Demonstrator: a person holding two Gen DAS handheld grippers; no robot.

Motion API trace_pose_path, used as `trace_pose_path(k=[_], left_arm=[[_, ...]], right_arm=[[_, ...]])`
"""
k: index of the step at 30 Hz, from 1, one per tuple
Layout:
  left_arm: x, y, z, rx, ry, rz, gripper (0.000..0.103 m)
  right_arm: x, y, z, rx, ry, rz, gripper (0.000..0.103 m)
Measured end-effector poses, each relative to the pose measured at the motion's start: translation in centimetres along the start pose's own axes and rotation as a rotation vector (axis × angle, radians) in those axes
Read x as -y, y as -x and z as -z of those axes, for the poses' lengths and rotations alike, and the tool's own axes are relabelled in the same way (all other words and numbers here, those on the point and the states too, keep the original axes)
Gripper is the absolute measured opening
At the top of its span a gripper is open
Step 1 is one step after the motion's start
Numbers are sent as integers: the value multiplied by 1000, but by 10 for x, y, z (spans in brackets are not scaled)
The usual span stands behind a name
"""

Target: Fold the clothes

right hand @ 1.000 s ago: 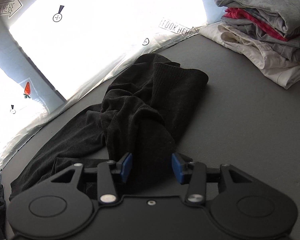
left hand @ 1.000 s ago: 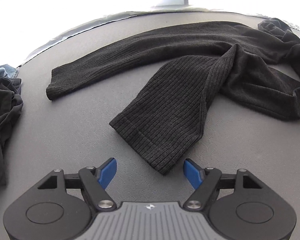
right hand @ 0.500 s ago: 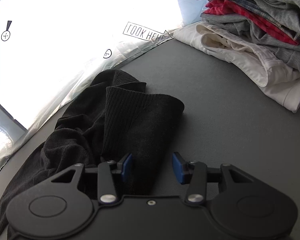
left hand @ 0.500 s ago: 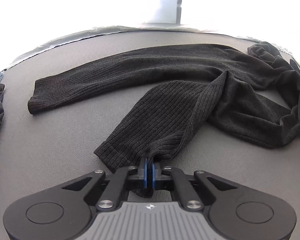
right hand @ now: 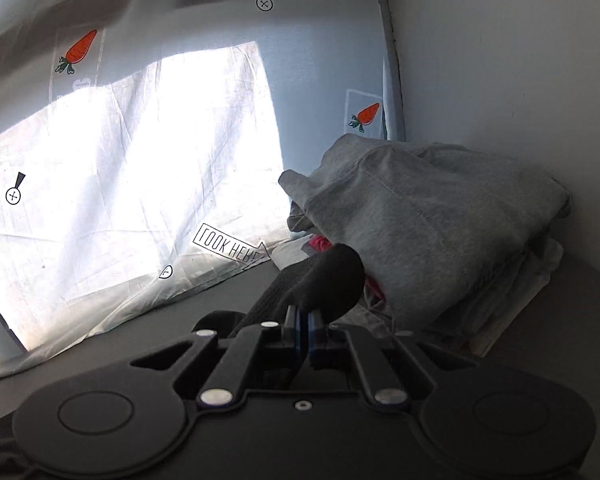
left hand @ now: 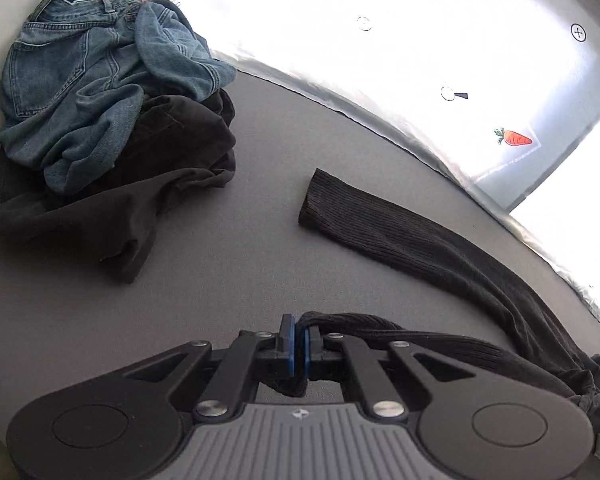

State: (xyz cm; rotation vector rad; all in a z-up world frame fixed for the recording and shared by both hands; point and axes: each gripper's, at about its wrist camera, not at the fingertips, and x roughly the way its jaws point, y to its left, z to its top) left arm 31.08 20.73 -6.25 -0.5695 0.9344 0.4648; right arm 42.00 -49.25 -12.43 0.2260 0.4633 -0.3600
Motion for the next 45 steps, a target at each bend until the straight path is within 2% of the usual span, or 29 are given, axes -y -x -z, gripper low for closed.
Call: trace_pose_path(k=[2,3,6,8,9,10,11,12,13,18,21,24,28,30,31,33,34,35,36,37,38,39,40,45], left_arm=[[-16,-3,1,-40,81,23,5],[-21,-17,6,-74,95,14,5],[-37,-58,19,-174,136,-13,11],[-35,-79,31,-223,82,-56,16],[-31,-82,38,-220,43,-80,19],[-27,-83,44,-208,10,-95,26],[-24,-80,50,-187,-9,-94,31],[-24,-77,55,-163,-12,-87,41],[-26,-74,59,-146,-4,-80,47],[-48,-61,74,-97,39,-49,55],[-61,-58,78,-84,28,-37,63],[-68,-63,79,-103,-9,-14,65],[-65,-83,81,-143,-104,-9,66],[-63,-92,82,-158,-133,-10,68],[-62,-94,82,-156,-145,-7,73],[-58,-95,83,-134,-162,-3,75],[-58,-95,84,-111,-159,-5,74],[-56,-95,85,-96,-170,-13,73],[-53,-96,86,-91,-197,-28,68],[-51,-96,86,-85,-224,-43,53],[-49,-95,86,-79,-250,-55,42],[-48,-95,85,-81,-260,-54,19],[-52,-94,82,-99,-237,-23,2],[-73,-72,61,-189,-25,61,1]], right_arm=[[1,12,2,4,55,17,4],[-1,16,5,2,90,32,4],[-2,3,28,-109,122,97,6],[-9,-6,49,-196,176,115,10],[-16,-3,57,-205,200,121,14],[-23,1,66,-210,222,126,25],[-28,8,71,-204,214,111,37],[-34,17,77,-196,202,93,40],[-40,25,82,-187,191,75,42],[-69,47,109,-275,49,-84,42],[-97,60,134,-373,-28,-210,41],[-117,69,162,-499,-162,-336,40],[-143,83,192,-588,-182,-370,39],[-151,90,200,-592,-187,-368,38],[-155,94,204,-586,-193,-367,38],[-162,97,206,-589,-200,-370,37],[-165,98,208,-592,-199,-374,35],[-170,100,210,-597,-192,-378,28],[-174,101,212,-601,-182,-382,21],[-179,100,212,-613,-167,-388,4],[-183,100,213,-619,-160,-387,2],[-185,102,211,-615,-158,-382,2],[-185,103,209,-610,-161,-388,2],[-177,104,184,-591,-257,-451,1]])
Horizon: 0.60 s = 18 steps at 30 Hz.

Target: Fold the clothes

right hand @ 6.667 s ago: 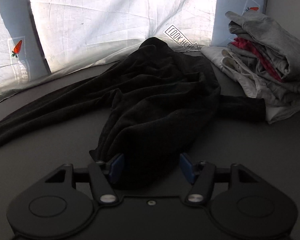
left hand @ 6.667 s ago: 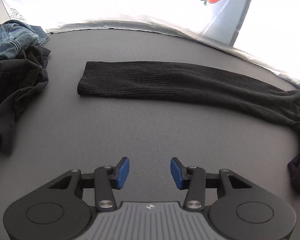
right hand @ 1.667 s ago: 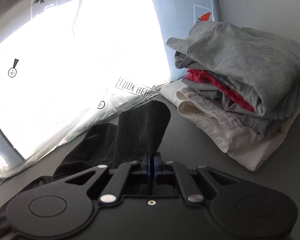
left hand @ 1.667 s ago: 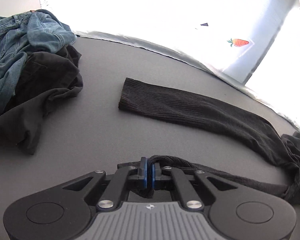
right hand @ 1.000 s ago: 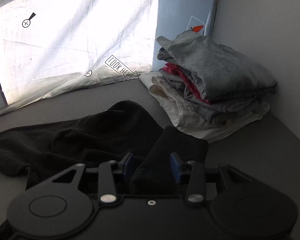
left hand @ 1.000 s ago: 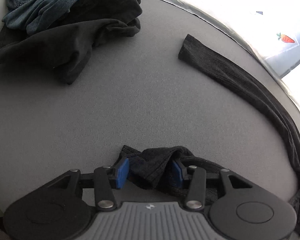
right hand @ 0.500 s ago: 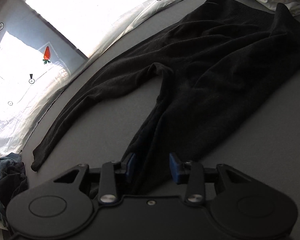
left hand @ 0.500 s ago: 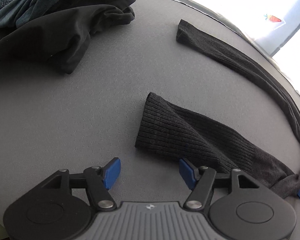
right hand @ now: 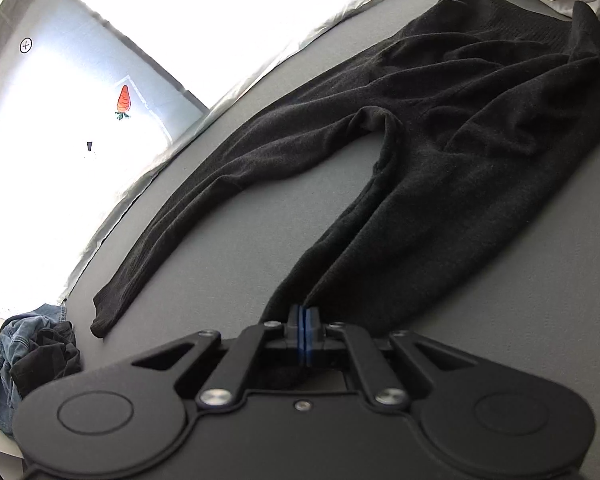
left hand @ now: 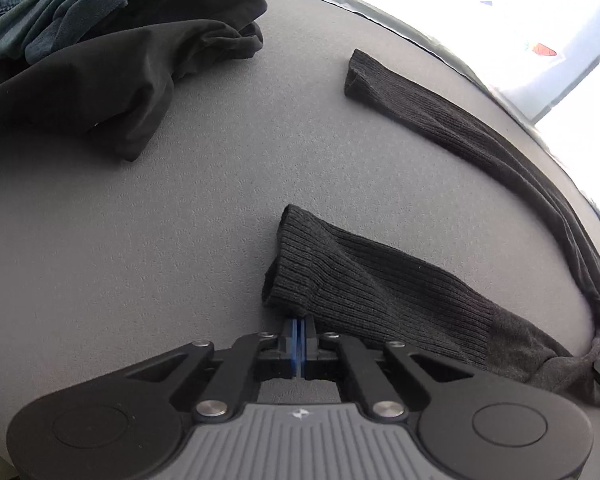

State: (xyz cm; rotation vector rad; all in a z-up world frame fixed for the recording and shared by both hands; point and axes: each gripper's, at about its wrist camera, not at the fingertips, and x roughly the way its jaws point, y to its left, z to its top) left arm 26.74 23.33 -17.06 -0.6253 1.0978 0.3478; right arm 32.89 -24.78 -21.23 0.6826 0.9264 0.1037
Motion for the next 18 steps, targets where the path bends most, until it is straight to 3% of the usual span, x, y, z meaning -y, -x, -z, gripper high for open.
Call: trace_pose_path(k=[4,7,8,10,11,14,15,16,18], left_arm=[[-21,22,-29,-15,262,178,1],[-29,25,-59,109,410,299,1],[-29,25,-67,160,438,305,2],[-19,28,-87,247,417,258,25],[-14,28,-90,263,374,229,30],[1,19,-87,253,252,138,46],[6,17,-86,249,211,108,58],[11,14,-85,245,171,78,64],[14,-1,-74,196,159,38,64]], right_arm=[[-9,-1,-27,-4,-42,-80,1],[-21,-17,-56,11,-51,-120,1],[-25,-25,-65,23,-49,-124,1],[-32,-40,-80,38,-63,-123,2],[-35,-45,-86,47,-70,-118,4],[-45,-51,-95,70,-24,-82,11],[-49,-50,-95,75,14,-67,14],[-50,-48,-93,76,44,-49,24],[-50,-46,-88,72,99,-16,29]])
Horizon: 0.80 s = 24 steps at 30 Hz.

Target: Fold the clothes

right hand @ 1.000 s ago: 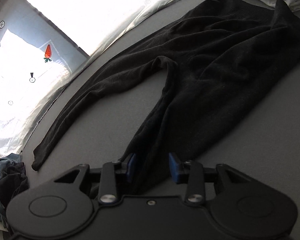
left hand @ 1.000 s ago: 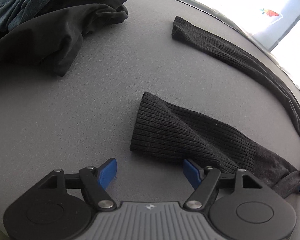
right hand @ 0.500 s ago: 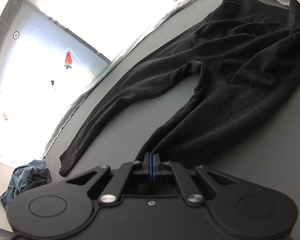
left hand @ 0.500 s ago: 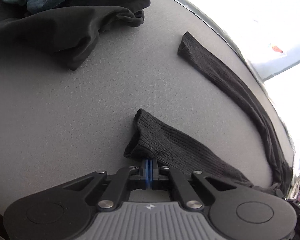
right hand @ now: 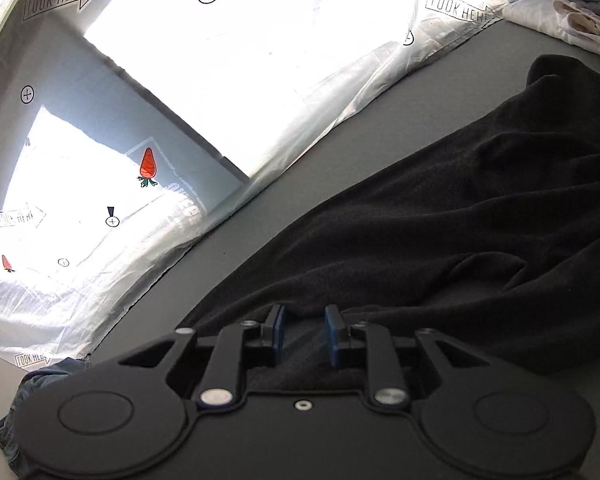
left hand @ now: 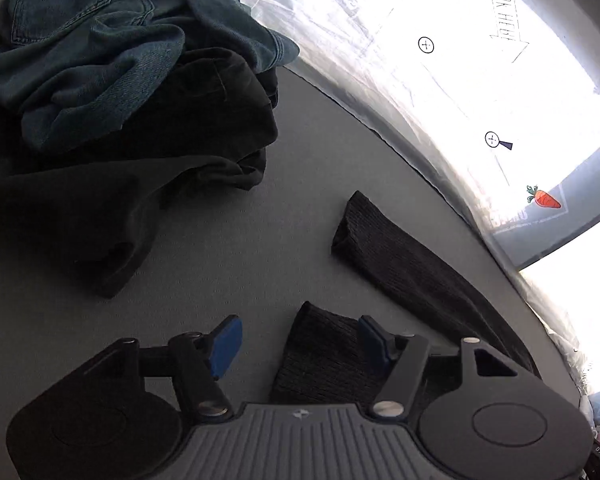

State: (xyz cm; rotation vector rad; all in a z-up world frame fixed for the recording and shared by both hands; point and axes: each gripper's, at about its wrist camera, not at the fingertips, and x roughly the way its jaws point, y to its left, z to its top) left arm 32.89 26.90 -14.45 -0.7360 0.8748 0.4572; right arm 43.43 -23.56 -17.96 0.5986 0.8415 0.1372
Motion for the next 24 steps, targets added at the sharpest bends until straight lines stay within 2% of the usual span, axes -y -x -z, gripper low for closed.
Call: trace_pose_path(k=[2,5,6,7,10,12,14,15,16,17,20,24], left_arm=[[-5,-18,16,-55,41,-36,65],[-10,-38,36,-83,70,-57,73],[-9,-41,41,-76,58,-63,76],[-7,-43,44,-63,44,-63,84],[8,-51,45,-26,-2,-58,86],[19,-54,46,-1,-32,-92,85],[30,-58,46,21,-92,-138,68],[33,-58,46,26,-125,-155,54],[36,-58,47,30,-158,-172,25],[36,-57,46,29,-166,-172,5],[23,-49,42,26,-95,-122,7],[10,-25,36,50,-59,-111,6]], right_arm=[[3,3,9,-14,75,59,32],[12,6,21,-37,148,115,35],[16,6,24,-45,152,124,35],[20,7,27,-53,156,132,35],[25,5,30,-69,150,143,35],[25,3,32,-74,161,159,34],[27,3,31,-73,162,168,34],[29,3,30,-72,153,169,34],[31,4,29,-73,144,168,34],[34,6,28,-74,136,168,34],[40,16,26,-75,137,176,34],[59,39,24,-61,149,220,34]])
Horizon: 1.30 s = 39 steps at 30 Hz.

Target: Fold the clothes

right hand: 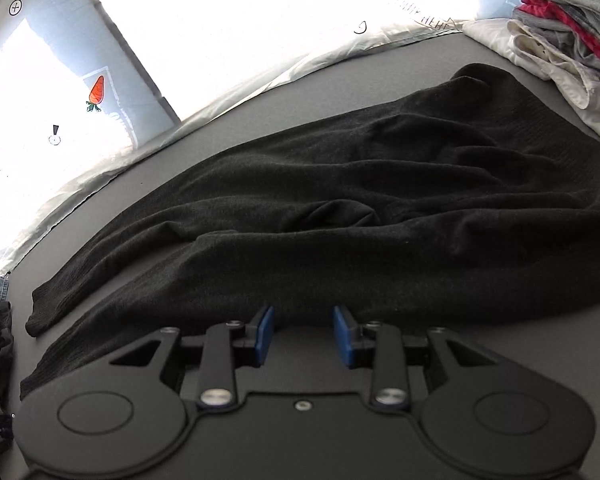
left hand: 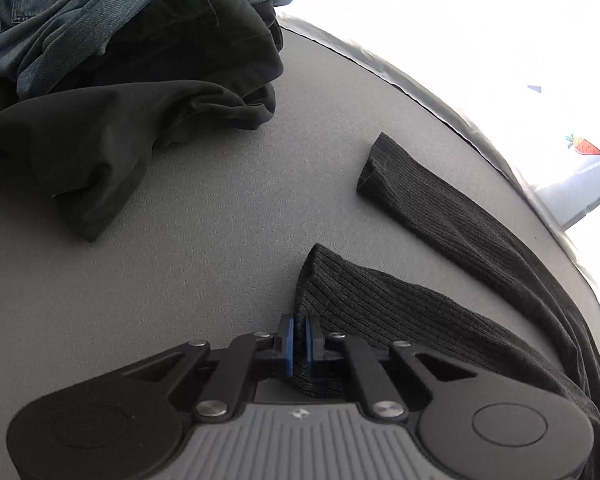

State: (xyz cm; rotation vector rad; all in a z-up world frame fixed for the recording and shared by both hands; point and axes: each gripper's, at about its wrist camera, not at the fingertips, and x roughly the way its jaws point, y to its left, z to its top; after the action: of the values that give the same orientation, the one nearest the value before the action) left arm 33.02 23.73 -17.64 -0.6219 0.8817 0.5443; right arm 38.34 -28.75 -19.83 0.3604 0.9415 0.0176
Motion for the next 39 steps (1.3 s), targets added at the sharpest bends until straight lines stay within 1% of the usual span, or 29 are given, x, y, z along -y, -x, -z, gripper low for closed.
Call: trace_pose_path(k=[3,6,7,10,12,13,15,16,17,18,19,20,21,23,25,27,29,30,31,32,33,34,35,36,37,39], left_arm=[[-18,26,-13,45,37,-17,6],[-34,57,-28,119,49,-62,6],[-39,64,-31,132,54,-69,6],[-50,63,-29,114,84,-99,7],[-54,52,-20,79,106,-118,7],[-56,45,-13,64,120,-129,9],[-57,35,-1,38,128,-165,10],[-57,33,5,30,134,-181,15],[-58,34,10,23,143,-180,19],[-58,34,15,16,153,-179,28],[-60,36,21,12,175,-168,35],[-62,39,27,12,214,-145,39],[-64,42,32,10,256,-121,47],[-69,44,43,-1,345,-73,49],[-73,45,53,-11,425,-29,52],[-71,38,54,-14,442,-20,55],[-67,30,52,-15,445,-25,57],[-64,26,49,-13,446,-41,58],[-61,23,46,-9,443,-62,63],[-58,21,43,-1,433,-88,62],[-54,19,40,7,424,-114,61],[-51,16,37,14,415,-140,59],[-47,14,34,22,406,-165,56],[-44,12,31,30,396,-191,28],[-41,10,29,31,384,-207,5],[-45,10,22,25,404,-192,2]], right_arm=[[29,14,1,11,-51,43,34],[57,29,3,38,-104,86,34],[67,35,5,51,-118,100,34],[93,49,8,81,-163,141,34],[110,53,11,95,-192,181,36],[116,55,12,99,-204,199,39],[138,58,14,117,-237,250,41],[149,58,15,123,-258,270,41],[159,57,15,128,-282,288,42],[169,56,14,135,-311,293,42],[179,55,13,143,-341,296,44],[189,55,12,150,-370,298,44],[199,53,11,161,-411,284,44],[213,46,6,176,-485,251,46],[218,41,0,206,-529,232,52],[217,35,-7,207,-532,234,52],[213,28,-15,205,-503,257,50],[211,25,-19,203,-485,276,48],[209,22,-22,198,-458,300,38],[206,20,-25,192,-427,323,20],[205,19,-28,189,-390,324,10],[205,19,-31,186,-353,322,7],[205,23,-33,201,-344,310,5],[206,27,-36,218,-340,297,5],[205,32,-38,236,-333,288,4],[203,45,-44,280,-324,272,4]])
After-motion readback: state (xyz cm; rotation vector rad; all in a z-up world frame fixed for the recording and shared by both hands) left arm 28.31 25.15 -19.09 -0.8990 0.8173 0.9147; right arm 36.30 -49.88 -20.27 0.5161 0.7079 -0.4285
